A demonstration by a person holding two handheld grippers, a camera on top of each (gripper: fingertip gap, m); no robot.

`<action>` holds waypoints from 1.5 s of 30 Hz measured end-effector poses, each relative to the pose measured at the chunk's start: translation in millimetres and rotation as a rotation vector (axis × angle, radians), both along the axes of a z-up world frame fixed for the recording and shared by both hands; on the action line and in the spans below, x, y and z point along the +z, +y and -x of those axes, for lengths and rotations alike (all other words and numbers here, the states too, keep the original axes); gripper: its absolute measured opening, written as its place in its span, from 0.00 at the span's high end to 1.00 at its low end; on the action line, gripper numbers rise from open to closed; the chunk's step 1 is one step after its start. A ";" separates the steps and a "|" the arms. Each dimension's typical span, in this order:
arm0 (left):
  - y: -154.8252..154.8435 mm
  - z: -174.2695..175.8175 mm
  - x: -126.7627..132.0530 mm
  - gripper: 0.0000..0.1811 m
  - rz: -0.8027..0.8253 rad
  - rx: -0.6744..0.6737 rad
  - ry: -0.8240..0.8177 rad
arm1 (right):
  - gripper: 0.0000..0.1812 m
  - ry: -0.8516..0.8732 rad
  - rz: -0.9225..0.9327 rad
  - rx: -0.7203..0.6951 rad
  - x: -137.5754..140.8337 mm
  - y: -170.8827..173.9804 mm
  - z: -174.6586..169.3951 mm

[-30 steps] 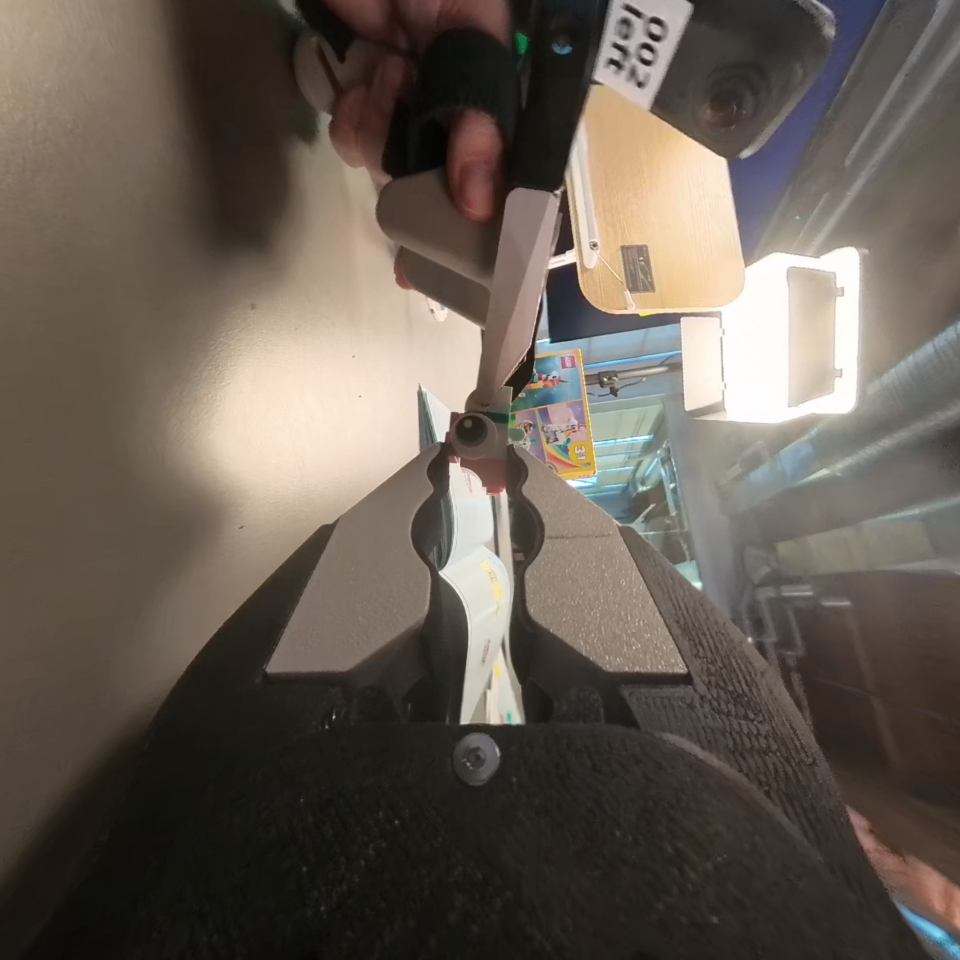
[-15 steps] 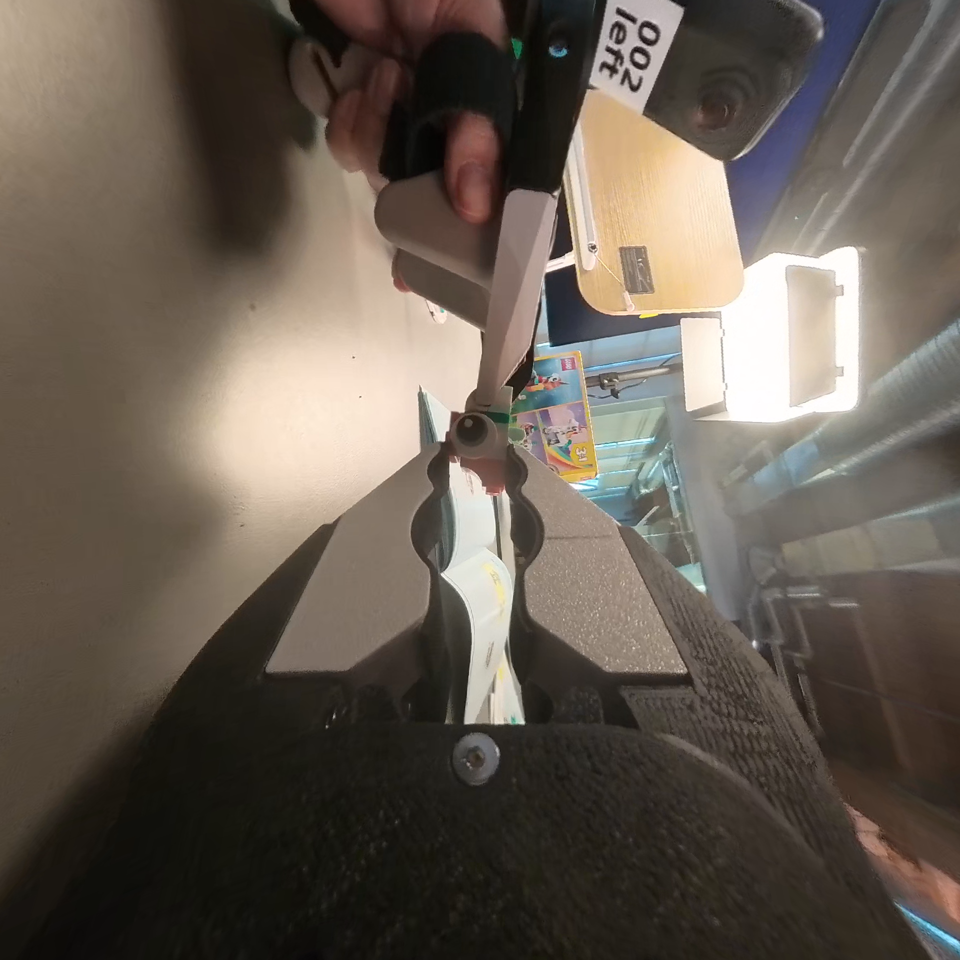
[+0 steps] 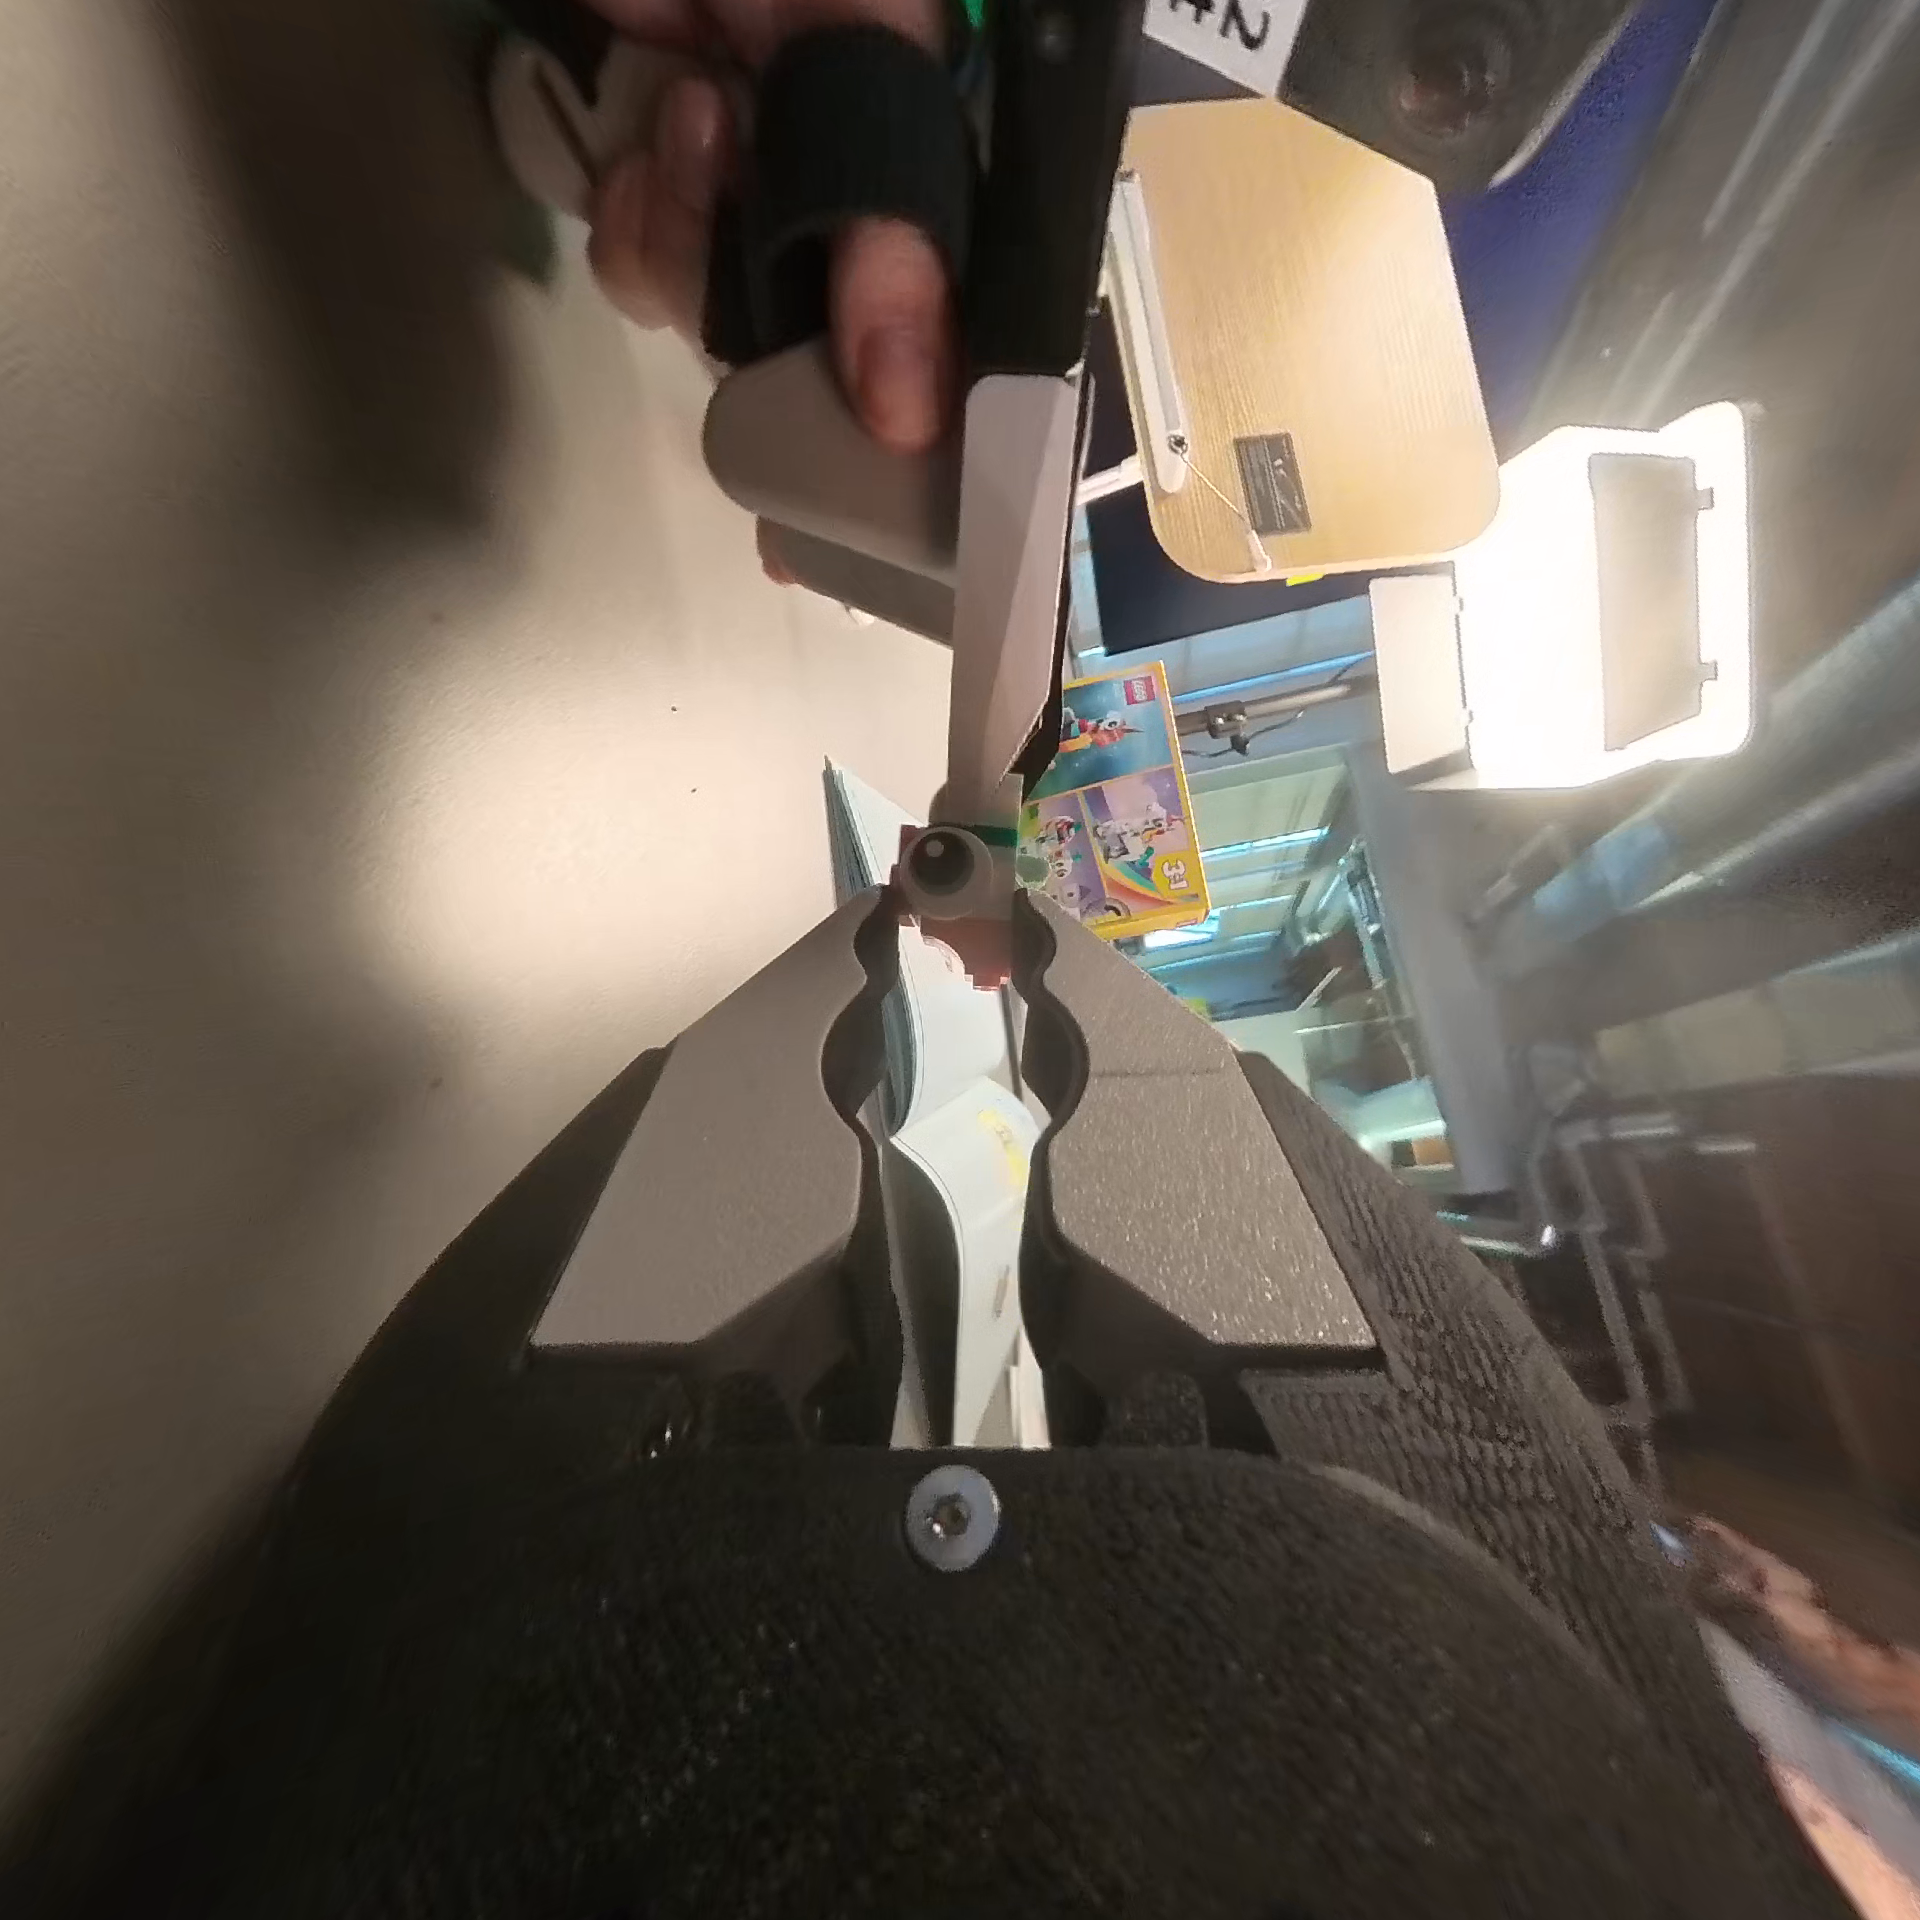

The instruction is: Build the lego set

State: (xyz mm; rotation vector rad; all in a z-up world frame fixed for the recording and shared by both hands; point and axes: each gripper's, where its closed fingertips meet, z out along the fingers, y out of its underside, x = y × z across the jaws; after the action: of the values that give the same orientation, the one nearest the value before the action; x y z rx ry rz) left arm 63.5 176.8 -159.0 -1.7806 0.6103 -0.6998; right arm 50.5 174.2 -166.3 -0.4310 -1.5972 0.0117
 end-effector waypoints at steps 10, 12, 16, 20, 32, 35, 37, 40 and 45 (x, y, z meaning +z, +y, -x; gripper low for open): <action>5.6 4.6 14.2 0.85 -0.015 0.007 -0.056 | 0.89 -0.002 0.045 0.022 5.4 1.6 2.1; 4.0 2.4 8.4 0.79 0.035 -0.013 -0.057 | 0.89 -0.023 -0.046 0.039 -0.8 -1.4 1.3; 2.0 -5.3 -4.5 0.89 0.088 -0.041 -0.042 | 0.89 -0.052 -0.070 0.067 -8.0 -3.9 1.1; 7.5 -1.7 -0.7 0.91 0.033 -0.004 -0.016 | 0.89 -0.023 0.019 0.085 -3.8 -0.6 -2.2; -1.1 -8.7 40.9 0.91 -0.119 -0.078 -0.271 | 0.80 0.137 1.418 0.525 60.6 5.0 -27.2; -5.4 -18.1 39.9 0.91 -0.124 -0.116 -0.266 | 0.83 0.075 1.482 0.556 57.5 -1.8 -24.8; -9.0 -22.0 40.6 0.91 -0.129 -0.141 -0.268 | 0.88 0.019 1.486 0.551 52.1 -6.2 -25.4; -6.7 -22.1 34.5 0.90 -0.158 -0.109 -0.202 | 0.92 -0.066 1.411 0.482 46.3 -5.4 -28.8; 6.9 7.0 54.1 0.87 -0.461 0.163 0.028 | 0.92 -0.390 1.193 0.071 -2.1 27.2 -54.4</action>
State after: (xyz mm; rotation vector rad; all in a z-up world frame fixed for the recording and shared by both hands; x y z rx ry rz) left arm 56.5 183.7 -105.0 -1.3929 0.5827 -0.3837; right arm 104.9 201.4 -168.4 -1.3475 -1.8524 1.0249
